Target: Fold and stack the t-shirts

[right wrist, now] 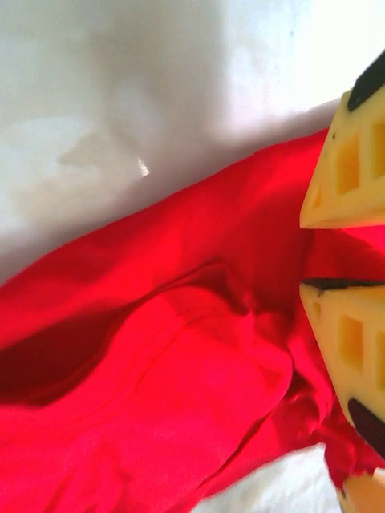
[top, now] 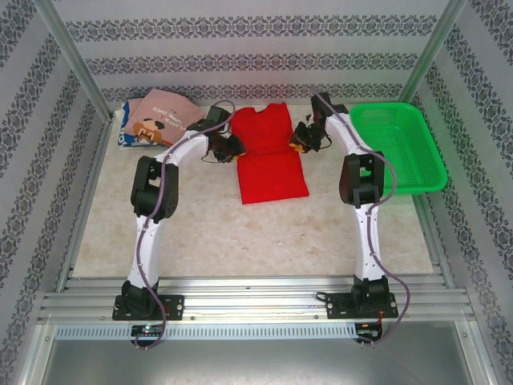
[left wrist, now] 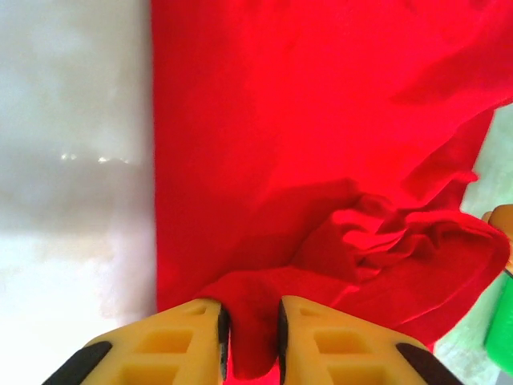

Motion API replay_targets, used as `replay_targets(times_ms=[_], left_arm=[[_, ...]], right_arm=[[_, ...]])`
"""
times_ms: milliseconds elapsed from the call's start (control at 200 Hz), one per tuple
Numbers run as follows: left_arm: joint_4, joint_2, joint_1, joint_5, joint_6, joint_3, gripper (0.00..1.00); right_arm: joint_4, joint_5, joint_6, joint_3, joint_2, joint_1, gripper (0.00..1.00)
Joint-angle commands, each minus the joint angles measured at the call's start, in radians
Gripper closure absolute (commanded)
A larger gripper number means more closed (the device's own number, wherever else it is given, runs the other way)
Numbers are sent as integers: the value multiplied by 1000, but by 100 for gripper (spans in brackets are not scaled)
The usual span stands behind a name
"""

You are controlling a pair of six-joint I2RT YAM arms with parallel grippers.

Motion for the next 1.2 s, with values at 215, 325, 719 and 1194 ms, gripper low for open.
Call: replay_targets(times_ms=[215, 325, 719, 1194], left_arm=[[-34, 13, 40, -14, -8, 241, 56], [-69, -55, 52, -51, 22, 222, 35], [-26, -536, -78, -68, -36, -491, 18], [192, -522, -269, -143, -264, -754, 24]], right_arm=[[228, -176, 194, 104, -13, -61, 63], [161, -151, 102, 21, -105, -62, 62], [200, 34, -93, -779, -589, -58, 35], [359, -42, -89, -1043, -627, -26, 36]])
